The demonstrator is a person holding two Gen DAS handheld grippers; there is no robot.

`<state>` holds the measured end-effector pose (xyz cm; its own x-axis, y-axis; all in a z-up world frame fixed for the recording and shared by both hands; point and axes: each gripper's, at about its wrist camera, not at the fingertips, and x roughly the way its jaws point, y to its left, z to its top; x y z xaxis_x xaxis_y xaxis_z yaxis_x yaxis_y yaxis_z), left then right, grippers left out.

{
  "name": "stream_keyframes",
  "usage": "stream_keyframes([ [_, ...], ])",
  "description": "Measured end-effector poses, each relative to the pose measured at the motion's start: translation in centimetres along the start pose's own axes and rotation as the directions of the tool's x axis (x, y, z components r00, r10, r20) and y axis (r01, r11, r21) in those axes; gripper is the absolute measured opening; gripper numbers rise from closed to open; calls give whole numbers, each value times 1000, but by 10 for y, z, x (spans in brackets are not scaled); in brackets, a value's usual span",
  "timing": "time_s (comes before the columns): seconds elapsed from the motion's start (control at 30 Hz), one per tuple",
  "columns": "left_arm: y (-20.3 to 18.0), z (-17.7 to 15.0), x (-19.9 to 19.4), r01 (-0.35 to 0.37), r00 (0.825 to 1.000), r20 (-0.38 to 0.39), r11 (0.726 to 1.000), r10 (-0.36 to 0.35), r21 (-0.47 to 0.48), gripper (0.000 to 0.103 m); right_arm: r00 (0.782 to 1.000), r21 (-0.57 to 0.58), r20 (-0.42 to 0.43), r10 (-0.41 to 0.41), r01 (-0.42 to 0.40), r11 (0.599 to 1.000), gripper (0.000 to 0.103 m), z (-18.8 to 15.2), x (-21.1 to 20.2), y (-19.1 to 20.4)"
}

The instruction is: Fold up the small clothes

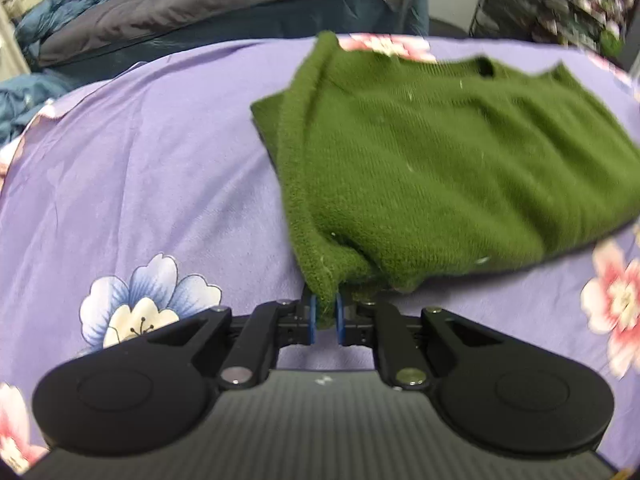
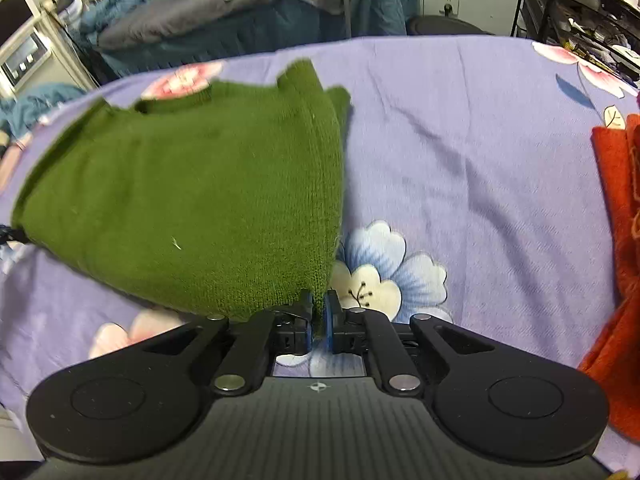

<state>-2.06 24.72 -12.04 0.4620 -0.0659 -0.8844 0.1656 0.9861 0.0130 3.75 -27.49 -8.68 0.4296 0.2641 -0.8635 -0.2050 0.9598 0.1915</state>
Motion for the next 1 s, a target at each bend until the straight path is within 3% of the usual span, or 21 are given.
stream_keyframes([
  [0.13, 5, 0, 10, -23, 999, -28, 999, 21, -49, 10, 999, 47, -34, -39, 41, 998, 10, -3, 15, -4],
  [0.43, 8, -3, 12, -65, 996, -56, 997, 62, -49, 22, 997, 52, -45, -62, 65, 997, 10, -5, 19, -4],
  [0.57, 9, -6, 10, -101, 993, -65, 993, 97, -68, 30, 996, 52, -51, -77, 80, 995, 16, -2, 20, -1],
  [0.7, 8, -11, 3, -131, 989, -71, 990, 127, -58, 30, 995, 62, -51, -91, 94, 994, 30, -3, 20, -2],
  [1.0, -2, -14, -18, -183, 982, -63, 981, 180, -58, 30, 990, 74, -39, -138, 140, 987, 41, -12, 6, -1],
])
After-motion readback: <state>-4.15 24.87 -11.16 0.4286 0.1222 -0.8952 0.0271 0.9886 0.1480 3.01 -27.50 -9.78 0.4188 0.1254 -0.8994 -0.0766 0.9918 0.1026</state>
